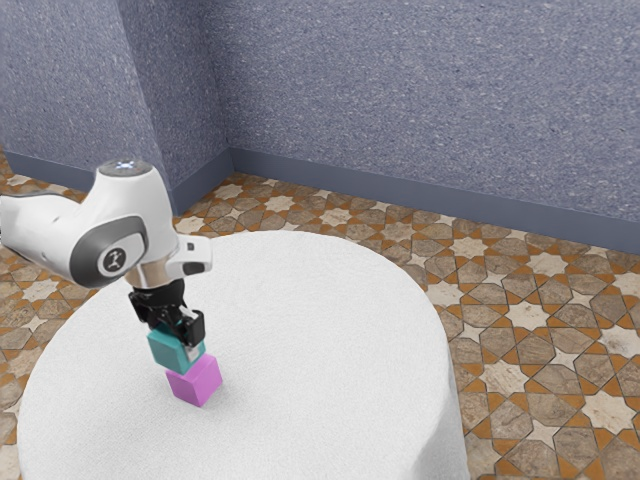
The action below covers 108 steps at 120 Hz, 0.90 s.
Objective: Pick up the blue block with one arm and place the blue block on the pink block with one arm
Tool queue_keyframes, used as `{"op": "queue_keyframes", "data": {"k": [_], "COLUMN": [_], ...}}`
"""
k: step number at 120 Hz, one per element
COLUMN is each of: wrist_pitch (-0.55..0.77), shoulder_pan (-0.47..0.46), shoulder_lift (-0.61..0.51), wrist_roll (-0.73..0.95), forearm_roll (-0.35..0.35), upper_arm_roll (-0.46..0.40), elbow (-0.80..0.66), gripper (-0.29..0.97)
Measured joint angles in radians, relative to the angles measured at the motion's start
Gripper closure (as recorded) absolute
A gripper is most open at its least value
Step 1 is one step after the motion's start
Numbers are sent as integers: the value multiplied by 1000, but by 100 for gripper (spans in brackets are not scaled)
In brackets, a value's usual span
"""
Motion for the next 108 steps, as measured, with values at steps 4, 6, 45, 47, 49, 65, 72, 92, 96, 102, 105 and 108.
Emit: {"op": "queue_keyframes", "data": {"k": [4, 6, 45, 47, 49, 65, 72, 92, 96, 102, 105, 108], "wrist_pitch": [4, 6, 32, 32, 34, 44, 46, 45, 42, 25, 12, 1], "shoulder_pan": [0, 0, -1, -1, -1, -1, -1, -5, -7, -8, -7, -7], "shoulder_lift": [7, 11, 36, 37, 37, 37, 36, 32, 30, 28, 27, 26], "wrist_roll": [1, 2, 15, 16, 18, 26, 29, 36, 38, 40, 40, 41], "forearm_roll": [0, 0, -11, -12, -13, -18, -19, -20, -20, -20, -20, -20], "upper_arm_roll": [0, -1, -1, -1, -1, -1, -2, -2, -2, -3, -3, -3], "elbow": [1, 1, 5, 5, 5, 4, 4, 11, 26, 74, 99, 117], "gripper": [34, 34, 24, 22, 21, 12, 10, 6, 5, 5, 4, 4]}}
